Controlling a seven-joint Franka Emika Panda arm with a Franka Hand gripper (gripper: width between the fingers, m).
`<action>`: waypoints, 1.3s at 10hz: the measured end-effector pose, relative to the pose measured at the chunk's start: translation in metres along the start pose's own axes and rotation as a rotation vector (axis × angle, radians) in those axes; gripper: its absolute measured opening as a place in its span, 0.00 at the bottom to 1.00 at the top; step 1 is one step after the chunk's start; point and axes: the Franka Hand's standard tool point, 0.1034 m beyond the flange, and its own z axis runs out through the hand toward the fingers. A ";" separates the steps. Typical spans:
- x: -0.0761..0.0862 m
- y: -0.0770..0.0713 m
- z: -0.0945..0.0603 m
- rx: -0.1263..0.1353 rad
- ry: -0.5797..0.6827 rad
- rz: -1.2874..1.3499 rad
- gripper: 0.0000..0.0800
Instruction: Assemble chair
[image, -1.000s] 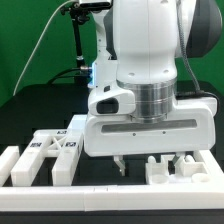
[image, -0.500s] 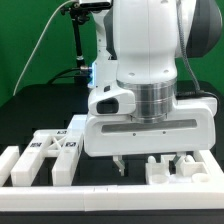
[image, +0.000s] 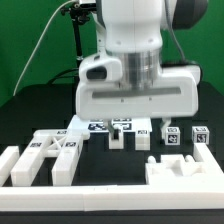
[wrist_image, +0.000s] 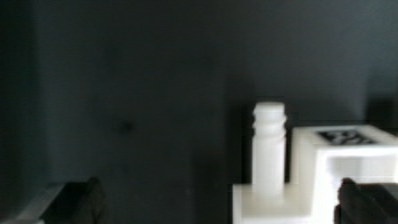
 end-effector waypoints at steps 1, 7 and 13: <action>-0.003 0.001 0.003 0.001 -0.087 0.000 0.81; -0.051 -0.015 0.030 -0.010 -0.585 0.052 0.81; -0.066 -0.019 0.054 -0.028 -0.716 0.059 0.81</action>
Offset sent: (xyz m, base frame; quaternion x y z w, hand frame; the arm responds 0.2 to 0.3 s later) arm 0.0000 0.0000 0.0000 0.0000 -0.1938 0.0000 0.9810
